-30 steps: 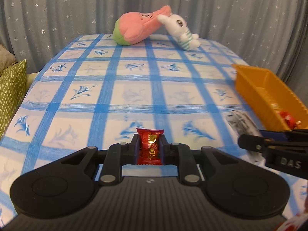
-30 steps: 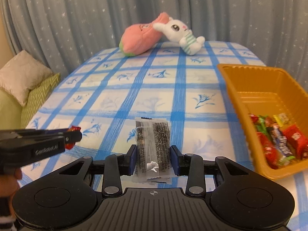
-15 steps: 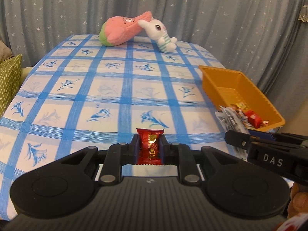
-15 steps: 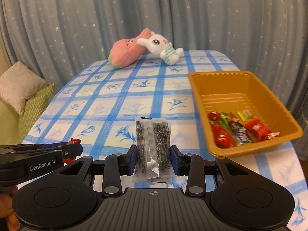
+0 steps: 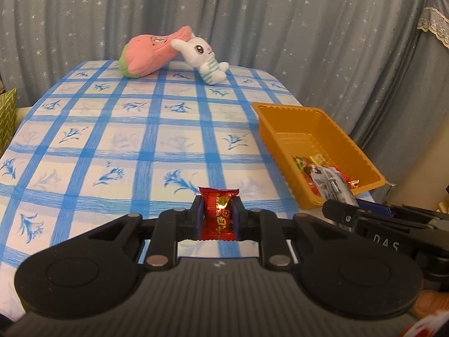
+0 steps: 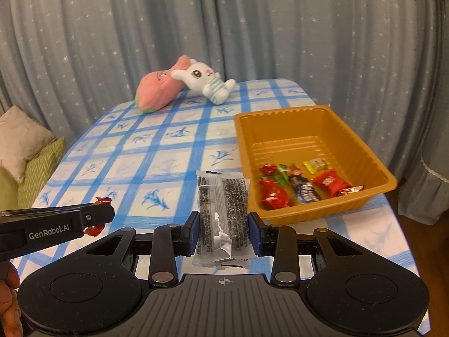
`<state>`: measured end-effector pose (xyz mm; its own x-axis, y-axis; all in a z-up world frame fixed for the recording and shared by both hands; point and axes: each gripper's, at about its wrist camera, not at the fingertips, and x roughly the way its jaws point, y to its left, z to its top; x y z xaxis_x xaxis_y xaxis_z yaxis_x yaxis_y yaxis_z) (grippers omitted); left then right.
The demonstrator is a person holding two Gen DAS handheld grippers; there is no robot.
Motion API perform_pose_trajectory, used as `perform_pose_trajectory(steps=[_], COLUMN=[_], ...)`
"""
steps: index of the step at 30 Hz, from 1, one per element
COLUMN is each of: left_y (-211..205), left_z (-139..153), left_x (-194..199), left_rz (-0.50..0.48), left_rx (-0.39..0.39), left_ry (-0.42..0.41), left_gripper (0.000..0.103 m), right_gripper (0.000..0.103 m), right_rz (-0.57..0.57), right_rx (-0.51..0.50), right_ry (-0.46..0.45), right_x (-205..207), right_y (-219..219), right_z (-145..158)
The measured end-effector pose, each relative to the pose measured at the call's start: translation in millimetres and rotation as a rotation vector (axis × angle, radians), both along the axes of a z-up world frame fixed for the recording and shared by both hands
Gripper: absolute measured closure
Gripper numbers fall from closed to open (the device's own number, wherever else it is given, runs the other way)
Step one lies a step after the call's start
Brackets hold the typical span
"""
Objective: Organize snacks
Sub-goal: 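Carry the red candy and dark clear packet over the orange tray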
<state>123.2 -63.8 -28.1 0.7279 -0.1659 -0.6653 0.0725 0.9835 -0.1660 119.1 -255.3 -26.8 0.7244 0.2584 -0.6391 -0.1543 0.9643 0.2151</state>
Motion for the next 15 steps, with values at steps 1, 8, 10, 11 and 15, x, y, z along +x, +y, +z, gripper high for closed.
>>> perform_pose_trajectory(steps=[1, 8, 10, 11, 15], left_y=[-2.3, -18.4, -23.5, -26.1, -36.7], left_z=[0.5, 3.8, 4.6, 4.9, 6.2], left_x=[0.5, 5.6, 7.6, 9.0, 14.7], left_rz=[-0.004, -0.033, -0.043, -0.048, -0.067], left_rx=[-0.002, -0.009, -0.010, -0.010, -0.018], left_ry=[0.000, -0.002, -0.004, -0.005, -0.006], left_gripper=[0.085, 0.085, 0.085, 0.085, 0.085], right_gripper=[0.066, 0.066, 0.066, 0.066, 0.066], right_rz=[-0.006, -0.040, -0.051, -0.057, -0.079], right_rx=[0.001, 0.006, 0.006, 0.008, 0.007], right_ry=[-0.001, -0.003, -0.003, -0.002, -0.004], right_x=[-0.7, -1.7, -0.8, -0.7, 1.8], right_y=[-2.9, -20.3, -24.8, -27.9, -38.3], right_z=[0.4, 2.8, 3.0, 3.2, 4.3])
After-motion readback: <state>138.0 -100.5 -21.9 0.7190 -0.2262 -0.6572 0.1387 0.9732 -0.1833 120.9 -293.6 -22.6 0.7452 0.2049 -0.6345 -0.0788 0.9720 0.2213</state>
